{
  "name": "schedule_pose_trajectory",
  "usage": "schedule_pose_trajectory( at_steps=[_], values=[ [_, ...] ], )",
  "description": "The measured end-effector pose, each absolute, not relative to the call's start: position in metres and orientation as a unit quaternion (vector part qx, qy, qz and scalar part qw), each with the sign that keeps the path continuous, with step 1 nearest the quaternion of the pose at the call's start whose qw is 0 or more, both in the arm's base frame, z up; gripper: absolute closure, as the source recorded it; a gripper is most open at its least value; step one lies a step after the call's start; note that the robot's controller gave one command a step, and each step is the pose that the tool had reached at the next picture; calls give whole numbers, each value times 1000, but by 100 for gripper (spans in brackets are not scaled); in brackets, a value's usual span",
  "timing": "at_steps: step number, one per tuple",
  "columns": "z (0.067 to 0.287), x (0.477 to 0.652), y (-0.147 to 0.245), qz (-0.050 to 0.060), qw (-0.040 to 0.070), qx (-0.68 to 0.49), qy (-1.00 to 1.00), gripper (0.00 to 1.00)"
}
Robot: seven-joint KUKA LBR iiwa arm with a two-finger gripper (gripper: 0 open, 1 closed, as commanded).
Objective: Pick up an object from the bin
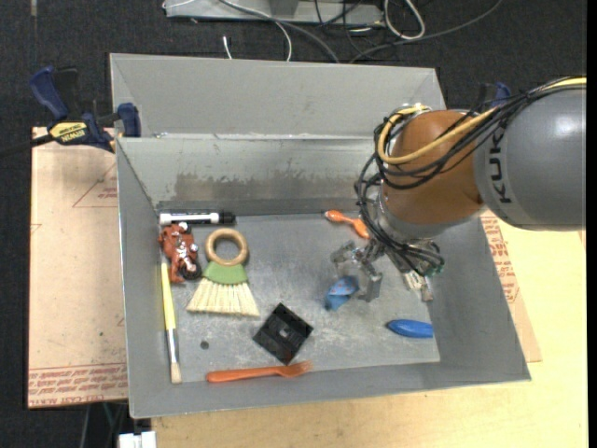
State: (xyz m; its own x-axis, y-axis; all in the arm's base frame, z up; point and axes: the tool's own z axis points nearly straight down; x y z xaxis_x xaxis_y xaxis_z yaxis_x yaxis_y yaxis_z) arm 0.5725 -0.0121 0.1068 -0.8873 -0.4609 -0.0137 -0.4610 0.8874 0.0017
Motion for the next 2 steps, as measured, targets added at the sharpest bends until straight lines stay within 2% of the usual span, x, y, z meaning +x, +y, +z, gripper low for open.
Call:
schedule_pose_trajectory(
  at_steps=[1,2],
  values=[
    [113,573,-12,3,7,-237,971,100],
    [134,572,-11,3,5,-236,972,100]
  ],
)
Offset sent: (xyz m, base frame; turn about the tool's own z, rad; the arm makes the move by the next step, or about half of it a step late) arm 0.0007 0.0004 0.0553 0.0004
